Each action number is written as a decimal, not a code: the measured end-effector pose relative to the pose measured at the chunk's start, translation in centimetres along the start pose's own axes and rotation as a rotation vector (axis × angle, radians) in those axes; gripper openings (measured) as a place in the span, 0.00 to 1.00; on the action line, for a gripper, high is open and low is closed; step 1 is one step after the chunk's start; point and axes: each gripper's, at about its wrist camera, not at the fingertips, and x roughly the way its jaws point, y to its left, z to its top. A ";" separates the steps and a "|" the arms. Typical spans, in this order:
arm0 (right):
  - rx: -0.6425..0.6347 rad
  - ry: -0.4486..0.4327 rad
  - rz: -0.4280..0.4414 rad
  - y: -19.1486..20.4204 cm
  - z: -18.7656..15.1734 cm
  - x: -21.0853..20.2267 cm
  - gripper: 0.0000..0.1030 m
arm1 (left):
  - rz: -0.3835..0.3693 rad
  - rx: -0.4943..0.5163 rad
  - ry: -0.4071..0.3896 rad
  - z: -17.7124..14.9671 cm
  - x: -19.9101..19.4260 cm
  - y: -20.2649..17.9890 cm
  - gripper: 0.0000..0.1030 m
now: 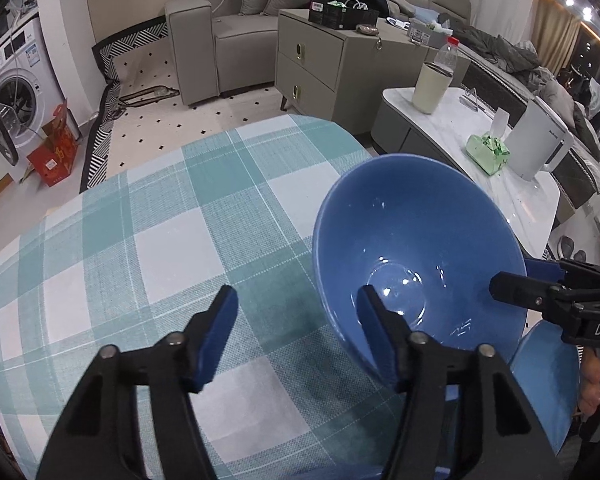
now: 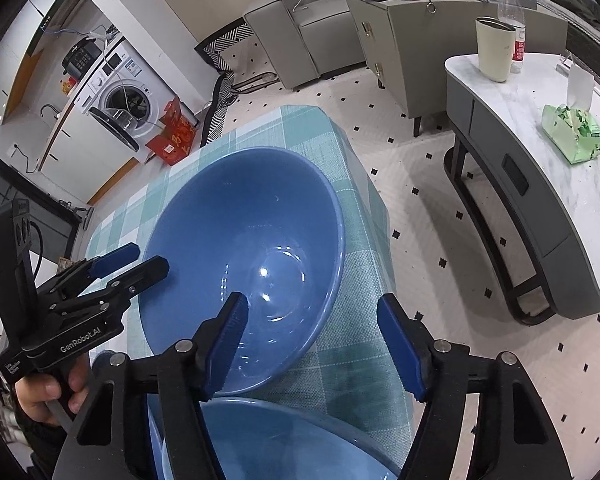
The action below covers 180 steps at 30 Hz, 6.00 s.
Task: Organize plates and bowls
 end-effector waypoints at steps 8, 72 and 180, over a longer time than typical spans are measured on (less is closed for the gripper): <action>-0.002 0.029 0.018 -0.1 -0.3 1.0 0.53 | -0.021 0.020 0.003 -0.3 0.0 -0.5 0.34; -0.223 -0.184 0.014 7.8 -4.3 -10.6 0.23 | 0.046 0.034 -0.208 -4.3 -14.6 -1.6 0.13; -0.380 -0.007 0.029 13.6 -15.8 -5.4 0.23 | 0.118 -0.012 -0.118 -18.1 -15.1 1.6 0.14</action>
